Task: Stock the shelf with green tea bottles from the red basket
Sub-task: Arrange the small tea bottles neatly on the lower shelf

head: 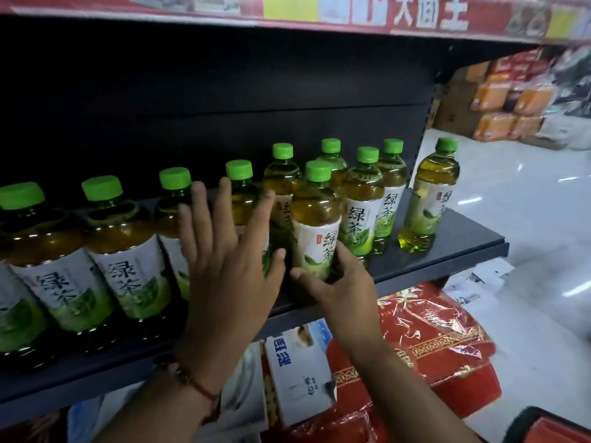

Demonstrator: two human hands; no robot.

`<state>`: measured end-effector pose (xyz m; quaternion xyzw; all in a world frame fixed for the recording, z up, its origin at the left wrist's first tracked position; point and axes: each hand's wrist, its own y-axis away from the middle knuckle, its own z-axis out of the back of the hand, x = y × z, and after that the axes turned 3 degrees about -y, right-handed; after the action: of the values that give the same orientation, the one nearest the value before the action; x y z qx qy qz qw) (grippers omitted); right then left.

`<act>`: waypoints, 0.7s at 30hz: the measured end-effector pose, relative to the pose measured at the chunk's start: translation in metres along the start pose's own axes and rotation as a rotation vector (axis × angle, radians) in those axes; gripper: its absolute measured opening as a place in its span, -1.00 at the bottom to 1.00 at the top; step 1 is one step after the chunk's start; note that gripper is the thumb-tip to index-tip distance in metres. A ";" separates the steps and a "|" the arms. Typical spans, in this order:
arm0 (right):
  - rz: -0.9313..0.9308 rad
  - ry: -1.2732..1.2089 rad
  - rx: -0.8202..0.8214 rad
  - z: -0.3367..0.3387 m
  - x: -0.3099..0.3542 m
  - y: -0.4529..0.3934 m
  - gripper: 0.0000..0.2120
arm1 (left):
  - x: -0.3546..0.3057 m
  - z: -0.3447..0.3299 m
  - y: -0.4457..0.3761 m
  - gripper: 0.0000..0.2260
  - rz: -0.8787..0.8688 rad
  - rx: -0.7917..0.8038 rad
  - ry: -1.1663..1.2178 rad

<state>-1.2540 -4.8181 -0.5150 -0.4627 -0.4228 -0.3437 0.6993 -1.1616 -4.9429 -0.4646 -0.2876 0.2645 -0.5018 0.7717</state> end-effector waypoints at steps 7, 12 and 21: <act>0.019 -0.009 -0.008 0.009 0.001 0.006 -0.53 | -0.001 -0.001 0.001 -0.48 -0.022 -0.032 0.082; 0.135 0.140 0.060 0.015 0.006 0.018 -0.44 | -0.016 0.019 0.015 -0.37 0.021 0.068 0.387; -0.010 -0.186 0.178 0.038 0.058 -0.005 -0.73 | -0.007 0.028 0.030 -0.46 0.386 0.167 0.980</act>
<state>-1.2454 -4.7896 -0.4525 -0.4267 -0.5170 -0.2636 0.6936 -1.1262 -4.9214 -0.4659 0.0968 0.6014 -0.4456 0.6561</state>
